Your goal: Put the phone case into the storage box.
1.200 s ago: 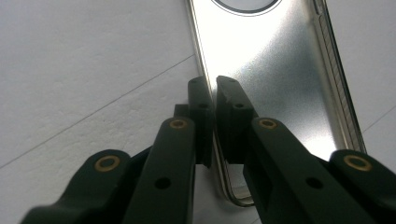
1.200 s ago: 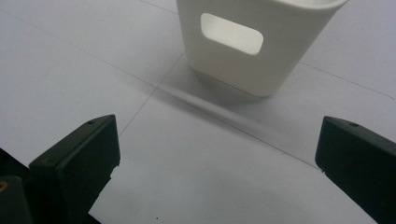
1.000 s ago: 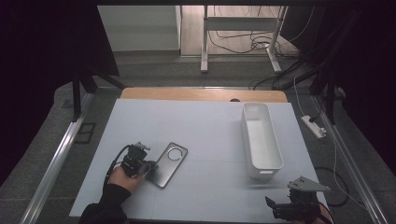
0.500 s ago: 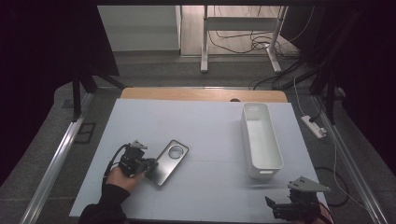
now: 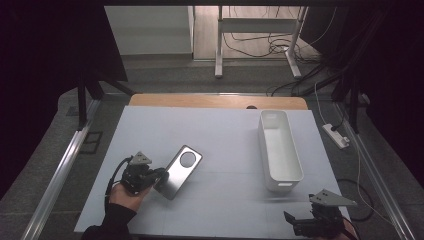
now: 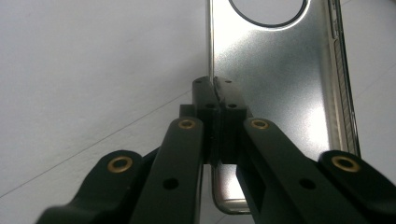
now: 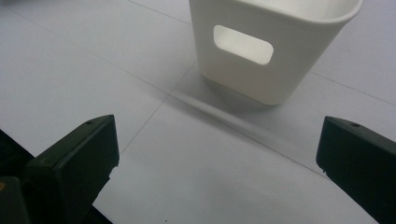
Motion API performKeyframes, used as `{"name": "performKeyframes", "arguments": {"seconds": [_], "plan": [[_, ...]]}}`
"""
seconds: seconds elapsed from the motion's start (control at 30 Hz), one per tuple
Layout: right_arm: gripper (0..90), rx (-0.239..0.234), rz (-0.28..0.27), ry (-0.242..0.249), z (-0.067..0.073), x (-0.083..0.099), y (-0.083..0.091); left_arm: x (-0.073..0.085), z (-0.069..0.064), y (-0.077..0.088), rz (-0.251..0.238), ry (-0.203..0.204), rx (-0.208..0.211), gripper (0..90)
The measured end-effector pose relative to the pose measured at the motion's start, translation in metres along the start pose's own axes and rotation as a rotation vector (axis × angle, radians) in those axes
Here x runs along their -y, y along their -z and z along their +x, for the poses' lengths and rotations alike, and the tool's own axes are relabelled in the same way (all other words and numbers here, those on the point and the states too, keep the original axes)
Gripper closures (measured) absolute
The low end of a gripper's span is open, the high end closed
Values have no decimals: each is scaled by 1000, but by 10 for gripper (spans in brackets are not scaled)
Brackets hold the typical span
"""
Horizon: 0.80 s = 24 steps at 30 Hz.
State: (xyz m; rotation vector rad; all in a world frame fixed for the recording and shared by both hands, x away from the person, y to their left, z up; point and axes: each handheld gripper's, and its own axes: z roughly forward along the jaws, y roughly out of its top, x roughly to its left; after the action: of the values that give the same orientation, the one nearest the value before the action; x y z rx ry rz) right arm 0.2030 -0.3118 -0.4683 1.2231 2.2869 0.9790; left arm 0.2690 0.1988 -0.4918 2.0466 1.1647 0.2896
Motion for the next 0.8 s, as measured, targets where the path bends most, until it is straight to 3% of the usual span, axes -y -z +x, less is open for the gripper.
{"name": "performKeyframes", "arguments": {"seconds": [0.33, 0.63, 0.8], "plan": [[0, -57, -38, 0, -2, -3, 3, 7, -16, 12, -76, -18, 24, 890], [0, -97, -64, -5, -5, -12, 5, 11, -26, 18, -105, -34, 31, 890], [0, -143, -63, 7, -5, -21, 4, 12, -30, 19, -112, -38, 43, 890]]}}
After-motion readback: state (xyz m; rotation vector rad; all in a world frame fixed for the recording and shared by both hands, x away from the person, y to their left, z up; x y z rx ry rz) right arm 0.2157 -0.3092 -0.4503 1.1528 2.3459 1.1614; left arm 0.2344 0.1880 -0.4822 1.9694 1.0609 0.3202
